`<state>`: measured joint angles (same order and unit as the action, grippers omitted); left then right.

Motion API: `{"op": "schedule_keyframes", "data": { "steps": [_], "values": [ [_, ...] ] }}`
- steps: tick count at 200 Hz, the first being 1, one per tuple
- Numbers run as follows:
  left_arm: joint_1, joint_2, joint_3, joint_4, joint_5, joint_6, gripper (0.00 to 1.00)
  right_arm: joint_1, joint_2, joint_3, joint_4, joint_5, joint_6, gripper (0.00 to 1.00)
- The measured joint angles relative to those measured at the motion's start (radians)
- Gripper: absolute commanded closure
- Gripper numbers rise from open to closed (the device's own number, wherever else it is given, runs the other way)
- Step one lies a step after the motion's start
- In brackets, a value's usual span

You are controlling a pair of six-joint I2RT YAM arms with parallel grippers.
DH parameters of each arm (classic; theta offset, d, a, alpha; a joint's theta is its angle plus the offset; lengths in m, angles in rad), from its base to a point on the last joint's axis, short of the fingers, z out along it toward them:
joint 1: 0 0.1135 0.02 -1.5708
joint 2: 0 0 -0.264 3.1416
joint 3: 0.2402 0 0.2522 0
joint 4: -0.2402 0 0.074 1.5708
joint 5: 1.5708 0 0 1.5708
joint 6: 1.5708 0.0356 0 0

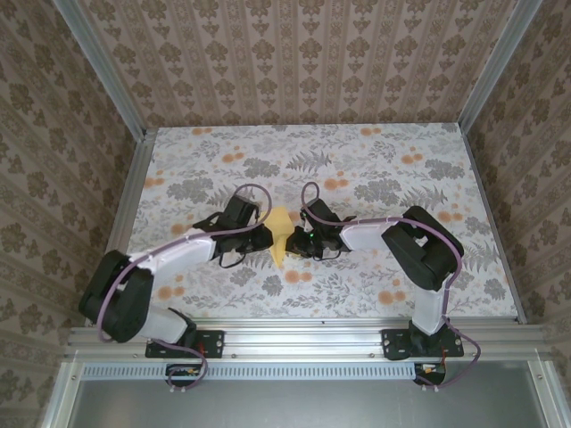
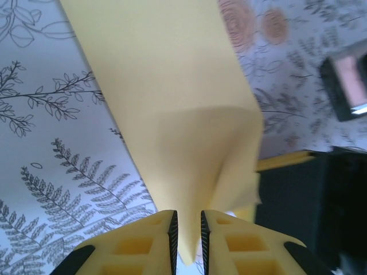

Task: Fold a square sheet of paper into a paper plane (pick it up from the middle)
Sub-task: Third fold the triangle at the center of the table.

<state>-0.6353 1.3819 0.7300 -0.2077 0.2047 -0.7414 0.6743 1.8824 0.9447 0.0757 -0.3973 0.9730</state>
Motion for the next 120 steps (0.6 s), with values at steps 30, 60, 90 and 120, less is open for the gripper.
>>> {"op": "schedule_keyframes", "data": {
  "steps": [30, 60, 90, 120],
  "values": [
    [-0.014, -0.085, -0.056, 0.069, 0.017, -0.004, 0.81, 0.0, 0.0, 0.002, -0.002, -0.001, 0.0, 0.84],
    [-0.05, -0.088, -0.081, 0.117, 0.047, -0.003, 0.86, 0.0, 0.0, 0.005, -0.006, -0.001, 0.0, 0.84],
    [-0.064, -0.055, -0.08, 0.153, 0.058, 0.001, 0.88, 0.0, 0.004, 0.014, -0.024, -0.001, 0.0, 0.84],
    [-0.072, 0.028, -0.062, 0.156, 0.061, 0.006, 0.88, 0.0, 0.008, 0.024, -0.04, -0.001, 0.0, 0.84]
  ]
}}
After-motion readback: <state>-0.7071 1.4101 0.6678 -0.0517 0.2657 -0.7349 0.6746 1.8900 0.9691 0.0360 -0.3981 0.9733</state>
